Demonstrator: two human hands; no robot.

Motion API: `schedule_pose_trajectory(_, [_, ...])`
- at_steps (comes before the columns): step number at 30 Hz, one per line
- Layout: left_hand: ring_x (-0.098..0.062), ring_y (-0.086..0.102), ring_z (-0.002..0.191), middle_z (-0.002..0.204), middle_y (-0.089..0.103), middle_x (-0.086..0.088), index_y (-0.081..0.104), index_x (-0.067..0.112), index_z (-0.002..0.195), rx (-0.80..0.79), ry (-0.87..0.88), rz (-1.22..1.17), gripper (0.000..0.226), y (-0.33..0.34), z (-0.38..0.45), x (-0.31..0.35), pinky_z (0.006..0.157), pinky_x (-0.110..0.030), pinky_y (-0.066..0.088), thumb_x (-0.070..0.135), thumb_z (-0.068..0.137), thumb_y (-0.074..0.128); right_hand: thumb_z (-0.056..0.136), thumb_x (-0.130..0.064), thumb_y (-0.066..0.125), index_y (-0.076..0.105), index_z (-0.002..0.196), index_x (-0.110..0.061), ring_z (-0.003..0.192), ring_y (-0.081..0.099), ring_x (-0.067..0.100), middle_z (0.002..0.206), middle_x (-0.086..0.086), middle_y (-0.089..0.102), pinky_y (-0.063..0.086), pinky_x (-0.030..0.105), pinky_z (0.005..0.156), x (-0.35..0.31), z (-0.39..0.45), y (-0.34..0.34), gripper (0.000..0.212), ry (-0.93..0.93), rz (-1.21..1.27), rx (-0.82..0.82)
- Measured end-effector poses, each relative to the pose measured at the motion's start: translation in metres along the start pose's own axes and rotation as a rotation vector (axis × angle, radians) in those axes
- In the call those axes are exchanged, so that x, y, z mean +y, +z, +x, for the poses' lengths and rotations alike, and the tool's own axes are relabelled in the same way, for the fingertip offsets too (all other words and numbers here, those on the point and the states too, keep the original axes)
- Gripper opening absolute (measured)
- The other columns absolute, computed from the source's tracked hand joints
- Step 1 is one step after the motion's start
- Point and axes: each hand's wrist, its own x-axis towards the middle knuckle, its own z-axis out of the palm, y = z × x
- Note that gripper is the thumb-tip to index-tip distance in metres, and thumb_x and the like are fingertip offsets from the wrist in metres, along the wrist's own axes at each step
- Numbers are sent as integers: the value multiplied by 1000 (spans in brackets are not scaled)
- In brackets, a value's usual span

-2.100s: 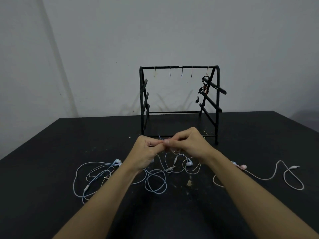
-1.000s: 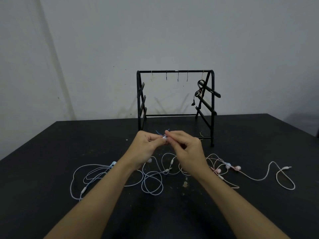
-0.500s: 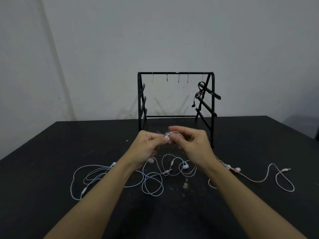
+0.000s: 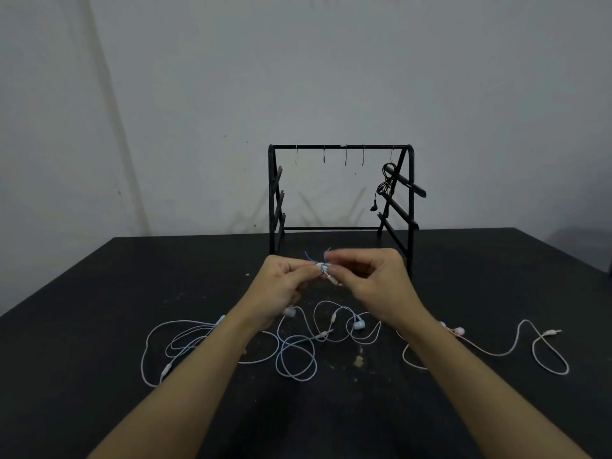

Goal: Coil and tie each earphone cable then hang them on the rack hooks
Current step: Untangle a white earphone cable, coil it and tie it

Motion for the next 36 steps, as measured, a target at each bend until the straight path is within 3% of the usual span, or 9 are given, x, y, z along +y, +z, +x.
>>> schedule_pose_trajectory(4, [-6, 22, 33, 36, 32, 10, 73, 8, 84, -9, -2, 58, 20, -1, 2, 4, 34, -16, 22, 16, 90, 56, 85, -4, 65, 68, 111, -6, 76, 67, 16, 86, 4, 72, 54, 26, 71, 1, -1, 5, 26, -88, -176, -50])
schedule_pose_trajectory(6, [-8, 21, 34, 37, 30, 8, 74, 8, 81, -18, -4, 72, 21, -4, 2, 5, 36, -16, 21, 16, 90, 57, 86, -5, 63, 68, 111, -5, 76, 65, 10, 87, 1, 70, 51, 19, 69, 2, -3, 8, 25, -91, -173, -47])
schedule_pose_trajectory(12, [-10, 20, 34, 40, 27, 3, 75, 10, 77, -119, -8, 36, 22, -12, 1, 8, 36, -17, 22, 13, 89, 57, 91, -8, 55, 63, 118, -12, 70, 54, -10, 102, -7, 58, 42, 9, 64, 0, -12, 10, 28, 172, 212, -165])
schedule_pose_trajectory(17, [-9, 19, 33, 40, 25, 3, 75, 12, 75, -157, -9, -10, 20, -15, -1, 8, 36, -17, 20, 13, 88, 60, 90, -15, 57, 63, 117, -16, 96, 55, -6, 114, -14, 52, 49, 20, 87, -3, -13, 6, 28, 178, 183, -271])
schedule_pose_trajectory(20, [-9, 20, 32, 39, 27, 3, 74, 8, 76, -156, -10, -9, 21, -15, -2, 8, 36, -18, 17, 9, 89, 58, 90, -23, 59, 67, 114, -20, 107, 48, 1, 116, -17, 54, 44, 21, 95, -5, -10, 3, 26, 96, -33, -325])
schedule_pose_trajectory(24, [-10, 21, 33, 42, 29, -1, 75, 16, 68, -177, -5, 81, 28, -9, -5, 8, 33, -16, 24, 8, 89, 58, 89, -22, 62, 73, 103, -20, 107, 44, 3, 107, -13, 63, 42, 23, 91, -7, -9, 2, 18, 64, -165, -362])
schedule_pose_trajectory(29, [-12, 30, 33, 40, 44, -2, 75, 16, 73, -152, 45, 289, 22, -5, -6, 11, 32, -18, 30, 13, 89, 59, 93, -17, 55, 72, 101, -15, 81, 59, 31, 82, 17, 64, 47, 40, 76, -15, -9, -3, 19, 76, -330, -434])
schedule_pose_trajectory(33, [-18, 32, 42, 51, 46, -13, 76, 13, 74, -221, 117, 442, 23, -3, -5, 10, 41, -28, 27, 18, 89, 59, 96, -20, 49, 71, 94, -9, 85, 59, 21, 88, 10, 67, 45, 30, 77, -16, -10, -3, 25, 84, -504, -509])
schedule_pose_trajectory(36, [-15, 37, 49, 51, 51, -6, 76, 15, 74, -223, 158, 496, 24, -1, -3, 5, 48, -28, 30, 20, 88, 58, 96, -20, 46, 66, 93, -4, 87, 56, 21, 94, 12, 62, 44, 32, 78, -16, -9, -2, 26, 62, -617, -545])
